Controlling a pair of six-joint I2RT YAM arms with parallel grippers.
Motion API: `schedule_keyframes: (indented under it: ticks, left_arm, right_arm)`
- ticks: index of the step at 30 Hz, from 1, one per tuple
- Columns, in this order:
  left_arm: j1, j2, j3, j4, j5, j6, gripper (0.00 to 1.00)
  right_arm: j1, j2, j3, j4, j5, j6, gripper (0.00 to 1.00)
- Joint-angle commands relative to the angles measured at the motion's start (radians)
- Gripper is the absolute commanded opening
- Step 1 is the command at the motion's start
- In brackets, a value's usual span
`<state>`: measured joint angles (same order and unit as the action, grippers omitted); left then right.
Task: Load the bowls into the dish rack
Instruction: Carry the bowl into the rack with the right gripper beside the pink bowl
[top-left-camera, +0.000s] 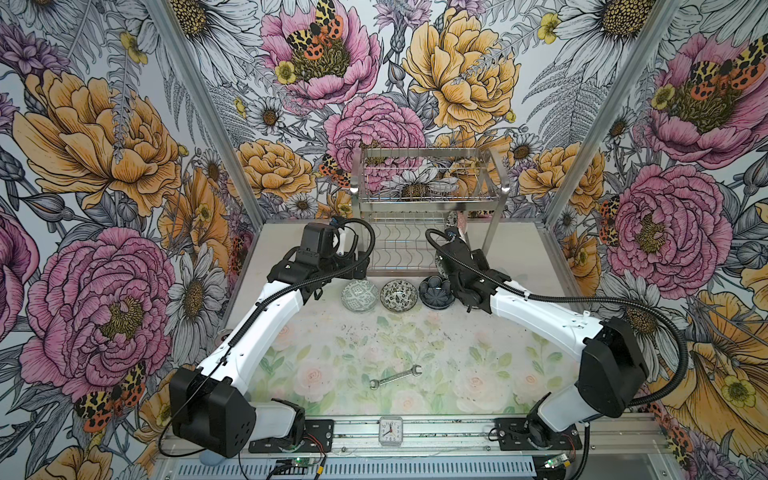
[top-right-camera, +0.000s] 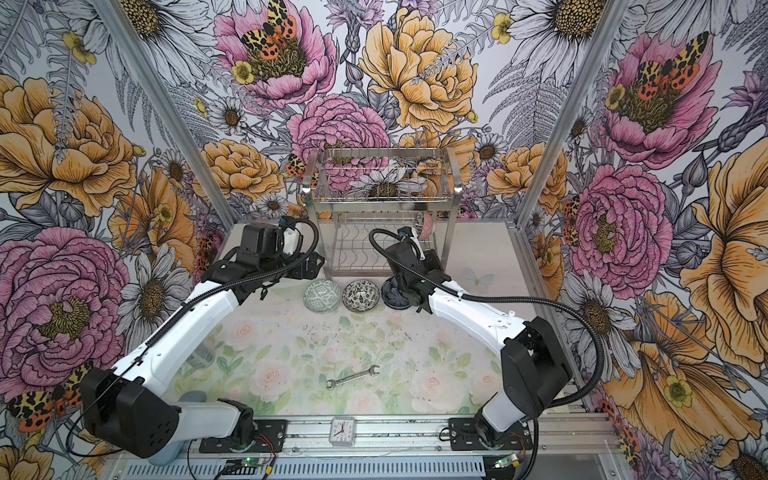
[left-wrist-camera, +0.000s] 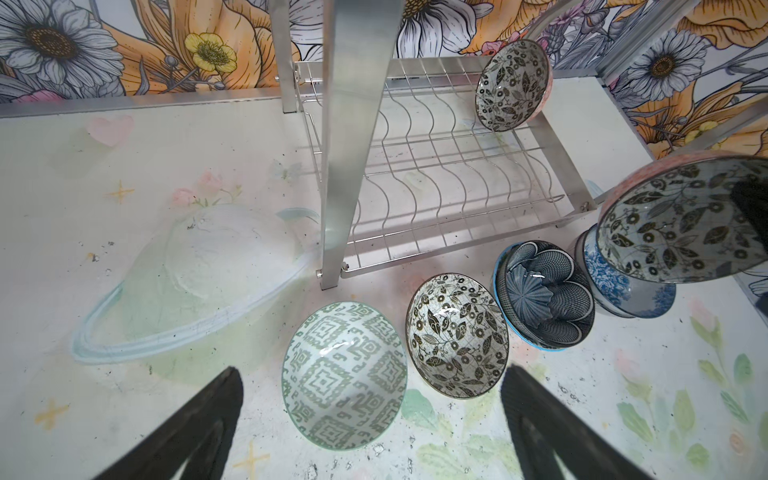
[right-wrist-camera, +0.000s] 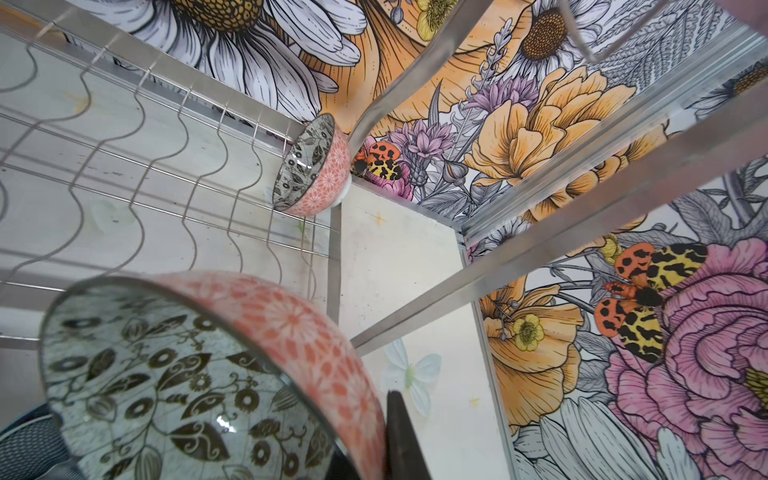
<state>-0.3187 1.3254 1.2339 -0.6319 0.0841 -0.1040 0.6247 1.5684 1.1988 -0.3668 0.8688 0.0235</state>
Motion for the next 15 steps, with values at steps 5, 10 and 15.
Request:
schedule_keyframes:
  ticks: [5,10,15]
  left_arm:
    - [0.028,-0.032,-0.009,0.001,0.017,0.013,0.99]
    - [0.032,-0.029,-0.006,0.001,0.026,0.008,0.99]
    - [0.035,-0.029,-0.006,0.001,0.033,0.007,0.99]
  right_arm:
    - [-0.026,0.061,0.088,0.053,0.119,-0.099,0.0]
    - [-0.046,0.111,0.11,0.096,0.145,-0.167,0.0]
    - [-0.061,0.174,0.146,0.142,0.174,-0.241,0.0]
